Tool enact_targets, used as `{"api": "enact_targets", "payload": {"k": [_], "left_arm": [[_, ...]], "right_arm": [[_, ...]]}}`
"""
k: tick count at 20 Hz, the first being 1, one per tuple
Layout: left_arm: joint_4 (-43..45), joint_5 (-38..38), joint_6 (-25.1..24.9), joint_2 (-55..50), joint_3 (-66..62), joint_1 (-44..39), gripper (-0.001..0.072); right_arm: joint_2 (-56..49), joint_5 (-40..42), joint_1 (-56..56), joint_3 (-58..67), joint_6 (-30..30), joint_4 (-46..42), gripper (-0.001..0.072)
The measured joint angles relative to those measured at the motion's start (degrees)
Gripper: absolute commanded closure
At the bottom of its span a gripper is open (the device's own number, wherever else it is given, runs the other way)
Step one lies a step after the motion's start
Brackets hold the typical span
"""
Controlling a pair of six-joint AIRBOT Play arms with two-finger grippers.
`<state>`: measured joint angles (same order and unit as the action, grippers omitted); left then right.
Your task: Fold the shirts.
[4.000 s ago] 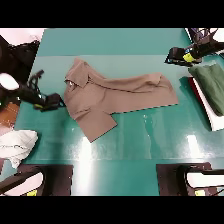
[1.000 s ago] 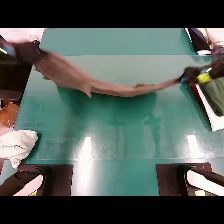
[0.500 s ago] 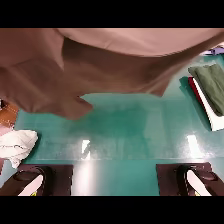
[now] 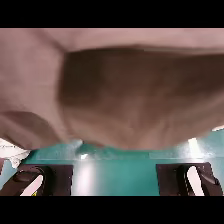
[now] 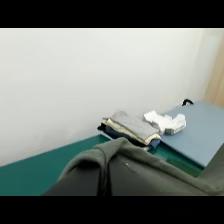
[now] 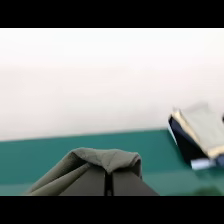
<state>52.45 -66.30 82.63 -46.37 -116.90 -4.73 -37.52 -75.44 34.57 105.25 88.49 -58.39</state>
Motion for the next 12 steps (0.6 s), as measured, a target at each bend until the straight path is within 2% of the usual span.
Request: {"api": "enact_targets", "payload": {"k": [6,9,12], "left_arm": [[6.8,-3.6,-0.5,-5.9,17.0,-0.1,0.0672],[9.1,-3.7,-1.6,-13.3,21.4,0.0,0.0672],[10.3,-3.3,-3.3,-22.2,23.1,0.0,0.0672]], "right_arm": [[-15.3,-18.3,1.9,1.8,5.3,0.0,0.0701],[-23.1,-21.3,-4.8,-2.9,6.0,-3.9,0.0701],[-30.2,-20.1,-13.3,-9.2,6.0,-11.0,0.0701]]}}
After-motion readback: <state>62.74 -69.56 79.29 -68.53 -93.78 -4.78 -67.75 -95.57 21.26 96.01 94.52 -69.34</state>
